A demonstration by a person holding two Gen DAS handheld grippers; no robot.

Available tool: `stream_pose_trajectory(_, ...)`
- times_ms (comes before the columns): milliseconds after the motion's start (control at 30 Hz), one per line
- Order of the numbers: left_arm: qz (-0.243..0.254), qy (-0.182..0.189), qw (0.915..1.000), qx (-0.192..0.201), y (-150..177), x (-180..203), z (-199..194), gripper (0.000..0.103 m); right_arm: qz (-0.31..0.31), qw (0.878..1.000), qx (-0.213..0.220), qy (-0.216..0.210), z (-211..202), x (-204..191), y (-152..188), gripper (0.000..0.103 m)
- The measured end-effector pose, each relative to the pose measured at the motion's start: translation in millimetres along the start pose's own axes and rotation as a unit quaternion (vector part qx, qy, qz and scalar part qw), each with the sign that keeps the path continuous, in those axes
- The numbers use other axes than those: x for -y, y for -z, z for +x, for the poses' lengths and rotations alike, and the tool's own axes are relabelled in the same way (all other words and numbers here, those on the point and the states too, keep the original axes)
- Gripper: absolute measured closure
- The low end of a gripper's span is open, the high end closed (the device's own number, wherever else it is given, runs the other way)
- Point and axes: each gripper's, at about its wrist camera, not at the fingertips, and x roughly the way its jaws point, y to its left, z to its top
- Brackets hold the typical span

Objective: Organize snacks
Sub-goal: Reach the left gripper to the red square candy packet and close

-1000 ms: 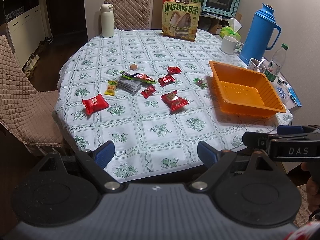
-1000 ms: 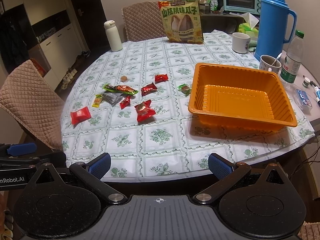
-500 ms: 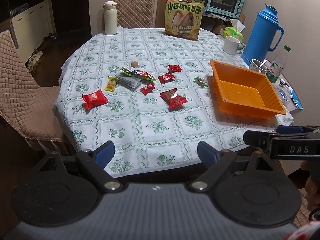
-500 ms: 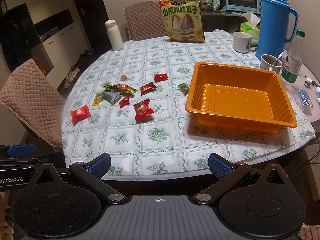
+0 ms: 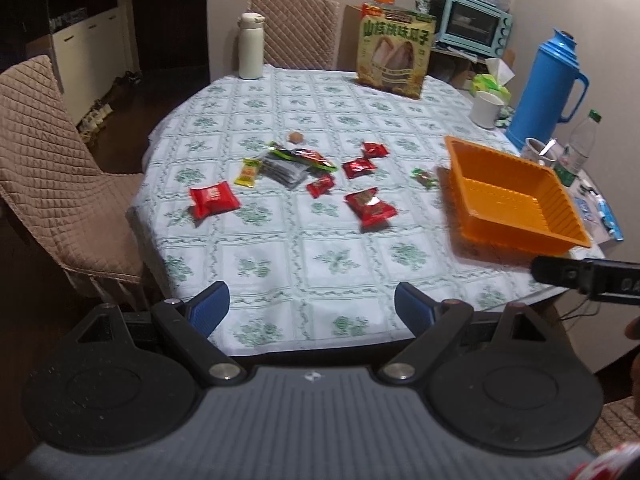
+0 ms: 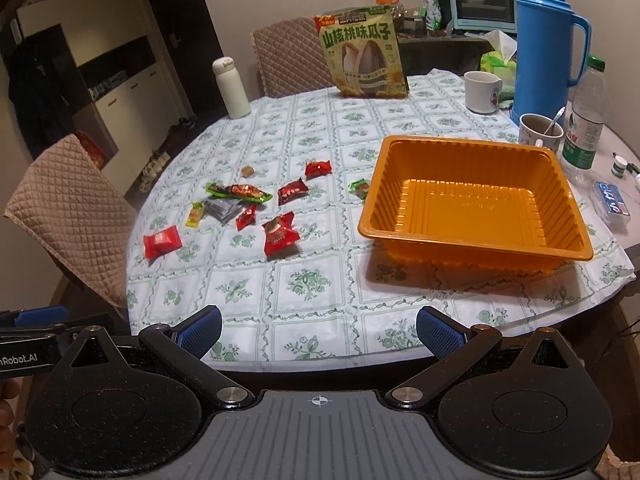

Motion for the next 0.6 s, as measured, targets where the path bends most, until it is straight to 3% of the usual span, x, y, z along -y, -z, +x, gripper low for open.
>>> stream_pose_trajectory(233,0.007,-0.014,0.9999,0.001,-3.3,-18.7,22.9,0.017,0.008,1.000,0.016,-0.004,6.4,8.0,2.8,0.000)
stream_pose_trajectory(600,0.119,0.012,0.9928,-0.009,-40.6,-66.8,101.5,0.032,0.069,0.997,0.020,0.031,39.5,10.8,-11.3,0.000)
